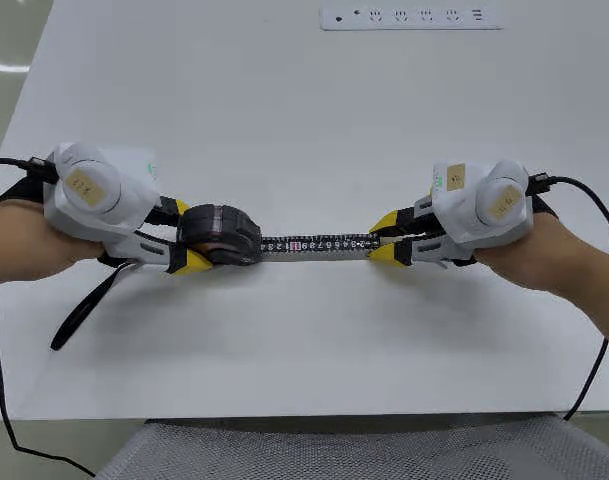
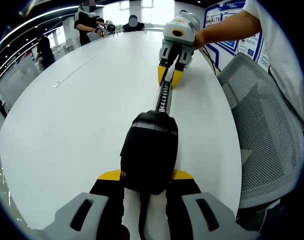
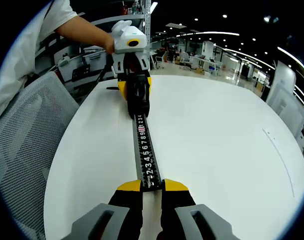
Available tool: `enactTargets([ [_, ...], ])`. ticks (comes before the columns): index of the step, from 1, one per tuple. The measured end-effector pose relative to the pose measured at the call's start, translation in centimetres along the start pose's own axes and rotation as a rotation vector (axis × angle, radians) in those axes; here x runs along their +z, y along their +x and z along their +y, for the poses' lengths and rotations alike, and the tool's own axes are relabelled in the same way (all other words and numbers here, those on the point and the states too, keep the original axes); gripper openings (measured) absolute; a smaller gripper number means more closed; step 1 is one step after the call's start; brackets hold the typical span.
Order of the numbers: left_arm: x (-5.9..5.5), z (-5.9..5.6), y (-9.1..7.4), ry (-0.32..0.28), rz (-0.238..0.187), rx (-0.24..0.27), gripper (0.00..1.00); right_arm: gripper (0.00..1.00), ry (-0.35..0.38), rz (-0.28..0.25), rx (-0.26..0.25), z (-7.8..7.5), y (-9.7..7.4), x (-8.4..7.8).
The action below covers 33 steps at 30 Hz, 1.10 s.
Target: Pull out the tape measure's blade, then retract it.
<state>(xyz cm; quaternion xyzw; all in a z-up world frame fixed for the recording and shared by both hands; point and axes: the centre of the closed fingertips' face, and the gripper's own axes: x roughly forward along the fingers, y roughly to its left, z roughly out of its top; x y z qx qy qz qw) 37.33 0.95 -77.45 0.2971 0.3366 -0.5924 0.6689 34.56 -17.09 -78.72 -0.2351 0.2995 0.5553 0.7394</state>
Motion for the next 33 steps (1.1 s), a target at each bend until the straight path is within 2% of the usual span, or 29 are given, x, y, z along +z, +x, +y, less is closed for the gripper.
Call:
enactTargets([
  [21, 0.1, 0.0, 0.0, 0.002, 0.002, -0.002, 0.27, 0.09, -0.005, 0.047, -0.009, -0.5, -1.9, -2.1],
  [33, 0.1, -0.1, 0.0, 0.004, 0.003, -0.002, 0.27, 0.09, -0.004, 0.08, -0.018, -0.9, -3.8, -3.6],
])
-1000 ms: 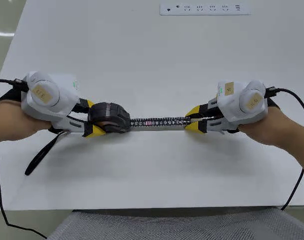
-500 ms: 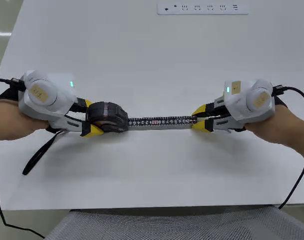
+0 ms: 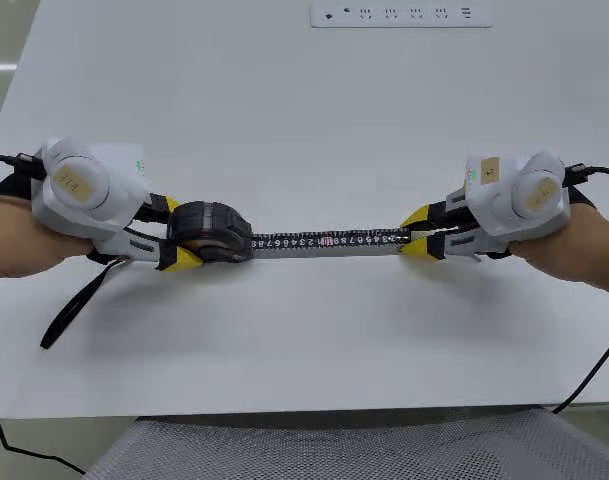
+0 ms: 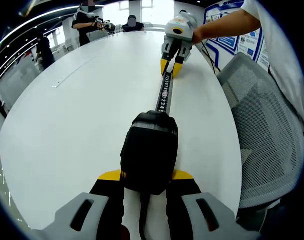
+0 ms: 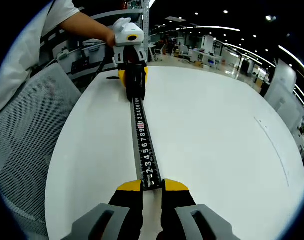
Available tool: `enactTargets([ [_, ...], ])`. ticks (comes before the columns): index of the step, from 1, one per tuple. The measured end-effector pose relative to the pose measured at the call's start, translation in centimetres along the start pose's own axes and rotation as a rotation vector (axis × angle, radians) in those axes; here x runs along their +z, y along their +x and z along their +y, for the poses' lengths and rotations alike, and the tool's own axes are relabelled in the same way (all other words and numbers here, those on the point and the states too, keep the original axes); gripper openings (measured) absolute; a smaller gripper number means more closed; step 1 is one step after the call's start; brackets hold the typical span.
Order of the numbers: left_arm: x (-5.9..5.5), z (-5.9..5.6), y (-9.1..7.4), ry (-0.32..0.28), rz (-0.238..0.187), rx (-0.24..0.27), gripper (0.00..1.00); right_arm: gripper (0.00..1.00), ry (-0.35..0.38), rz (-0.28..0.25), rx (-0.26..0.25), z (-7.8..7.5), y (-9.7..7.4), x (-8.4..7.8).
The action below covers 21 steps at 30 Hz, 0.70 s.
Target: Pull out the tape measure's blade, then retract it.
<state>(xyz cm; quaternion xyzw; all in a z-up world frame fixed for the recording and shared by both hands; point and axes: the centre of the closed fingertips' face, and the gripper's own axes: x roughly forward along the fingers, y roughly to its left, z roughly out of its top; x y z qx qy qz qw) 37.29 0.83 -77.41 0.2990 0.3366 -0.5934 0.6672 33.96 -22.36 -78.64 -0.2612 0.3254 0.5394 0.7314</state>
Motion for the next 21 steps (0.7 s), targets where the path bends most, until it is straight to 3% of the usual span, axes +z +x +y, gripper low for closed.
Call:
enactTargets([
  [21, -0.1, 0.1, 0.0, 0.0, 0.005, 0.002, 0.27, 0.09, 0.013, 0.039, -0.021, -0.3, -1.9, -2.5],
])
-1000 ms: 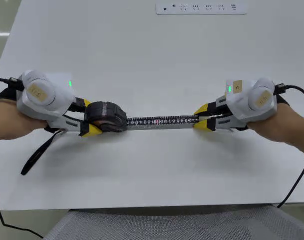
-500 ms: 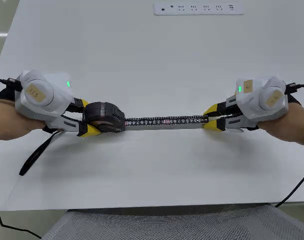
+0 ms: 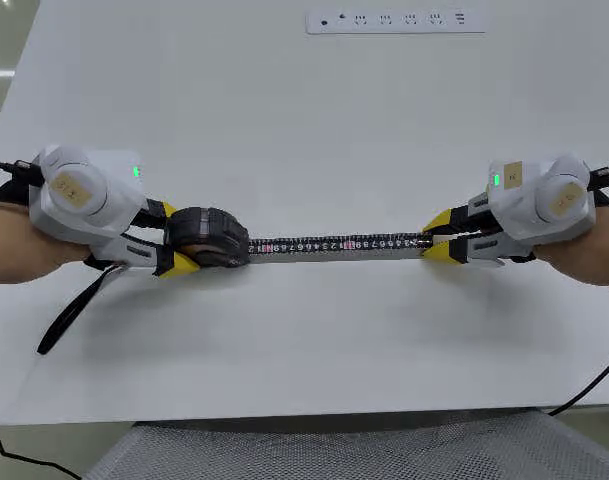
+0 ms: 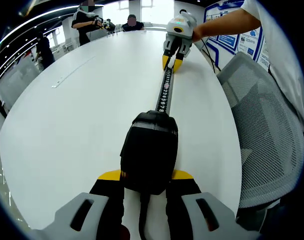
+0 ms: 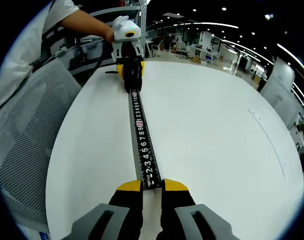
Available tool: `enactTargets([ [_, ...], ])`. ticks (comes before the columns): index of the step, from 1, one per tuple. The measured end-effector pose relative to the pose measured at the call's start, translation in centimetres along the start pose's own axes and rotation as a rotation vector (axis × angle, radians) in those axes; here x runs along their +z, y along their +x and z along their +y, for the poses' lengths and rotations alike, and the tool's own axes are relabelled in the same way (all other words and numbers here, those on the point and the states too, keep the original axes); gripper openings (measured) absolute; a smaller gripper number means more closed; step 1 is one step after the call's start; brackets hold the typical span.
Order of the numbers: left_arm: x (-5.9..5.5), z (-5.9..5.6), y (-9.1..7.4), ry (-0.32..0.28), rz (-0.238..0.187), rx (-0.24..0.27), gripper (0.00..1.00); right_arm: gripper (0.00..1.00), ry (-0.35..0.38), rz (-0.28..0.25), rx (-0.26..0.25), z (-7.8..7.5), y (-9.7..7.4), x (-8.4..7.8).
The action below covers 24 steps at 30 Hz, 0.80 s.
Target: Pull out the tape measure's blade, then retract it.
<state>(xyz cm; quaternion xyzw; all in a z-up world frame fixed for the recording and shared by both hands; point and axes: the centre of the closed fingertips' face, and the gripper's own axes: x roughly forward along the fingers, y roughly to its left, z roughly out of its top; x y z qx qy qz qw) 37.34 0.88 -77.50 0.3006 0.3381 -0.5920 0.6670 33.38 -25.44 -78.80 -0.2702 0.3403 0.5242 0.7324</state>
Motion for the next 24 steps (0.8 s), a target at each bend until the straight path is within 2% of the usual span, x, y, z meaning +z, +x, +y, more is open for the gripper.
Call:
enactTargets([
  [15, 0.1, -0.1, 0.0, 0.001, -0.001, 0.001, 0.27, 0.09, 0.012, 0.029, -0.009, -0.1, -1.1, -1.8],
  [24, 0.2, -0.1, 0.0, 0.0, -0.002, 0.007, 0.27, 0.1, 0.018, 0.031, -0.009, 0.0, -1.1, -1.6],
])
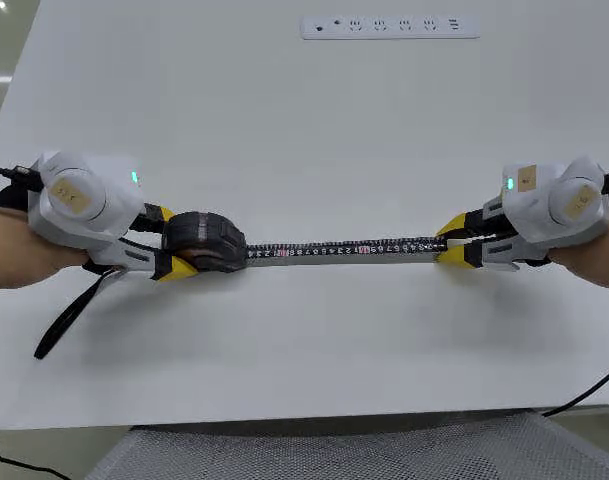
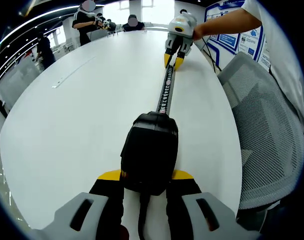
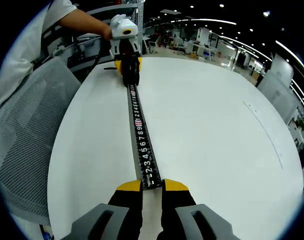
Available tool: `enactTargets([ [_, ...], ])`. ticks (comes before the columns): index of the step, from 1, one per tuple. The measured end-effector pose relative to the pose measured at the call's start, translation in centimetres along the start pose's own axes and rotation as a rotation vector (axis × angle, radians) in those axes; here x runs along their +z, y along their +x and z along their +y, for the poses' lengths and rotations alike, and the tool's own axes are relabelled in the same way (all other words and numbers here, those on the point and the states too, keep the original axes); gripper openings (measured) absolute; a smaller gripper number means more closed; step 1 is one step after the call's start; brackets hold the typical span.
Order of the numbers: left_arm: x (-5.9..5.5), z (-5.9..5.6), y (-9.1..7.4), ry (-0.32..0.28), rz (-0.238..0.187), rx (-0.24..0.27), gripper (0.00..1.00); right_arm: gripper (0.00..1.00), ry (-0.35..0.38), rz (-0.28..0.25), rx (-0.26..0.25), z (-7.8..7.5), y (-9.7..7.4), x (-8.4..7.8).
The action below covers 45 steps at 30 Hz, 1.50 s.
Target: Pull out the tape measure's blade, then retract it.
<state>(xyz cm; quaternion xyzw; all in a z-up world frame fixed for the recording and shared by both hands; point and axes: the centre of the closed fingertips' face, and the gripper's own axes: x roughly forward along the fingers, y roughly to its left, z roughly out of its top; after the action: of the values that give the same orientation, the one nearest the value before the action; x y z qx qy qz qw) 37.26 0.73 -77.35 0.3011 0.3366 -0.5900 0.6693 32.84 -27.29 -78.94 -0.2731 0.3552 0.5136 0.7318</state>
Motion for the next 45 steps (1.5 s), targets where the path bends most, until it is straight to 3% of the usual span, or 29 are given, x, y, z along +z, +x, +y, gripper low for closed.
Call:
enactTargets([
  [15, 0.0, 0.0, 0.0, -0.027, -0.002, 0.011, 0.29, 0.15, 0.007, 0.01, 0.007, 0.0, -0.1, 0.2],
  [19, -0.1, -0.3, 0.4, -0.03, 0.002, 0.0, 0.38, 0.19, 0.03, 0.005, 0.0, -0.2, -0.3, 0.1],
  [25, 0.4, -0.2, 0.4, -0.029, -0.012, 0.012, 0.35, 0.19, 0.039, 0.002, -0.008, -0.3, -0.5, 0.0],
  [31, 0.1, 0.1, -0.1, -0.042, -0.01, 0.025, 0.39, 0.22, 0.061, -0.014, -0.019, -0.2, -0.6, 0.4],
  [37, 0.4, 0.1, -1.1, -0.104, -0.053, 0.046, 0.47, 0.26, 0.128, -0.05, -0.032, 0.3, -0.8, 0.6],
  [41, 0.6, 0.3, -2.2, -0.202, -0.122, 0.115, 0.52, 0.34, 0.214, -0.089, -0.046, 0.6, -1.1, 1.0],
  [45, 0.2, 0.1, -3.2, -0.227, -0.16, 0.165, 0.53, 0.43, 0.228, -0.089, -0.068, 1.2, -1.2, 1.0],
])
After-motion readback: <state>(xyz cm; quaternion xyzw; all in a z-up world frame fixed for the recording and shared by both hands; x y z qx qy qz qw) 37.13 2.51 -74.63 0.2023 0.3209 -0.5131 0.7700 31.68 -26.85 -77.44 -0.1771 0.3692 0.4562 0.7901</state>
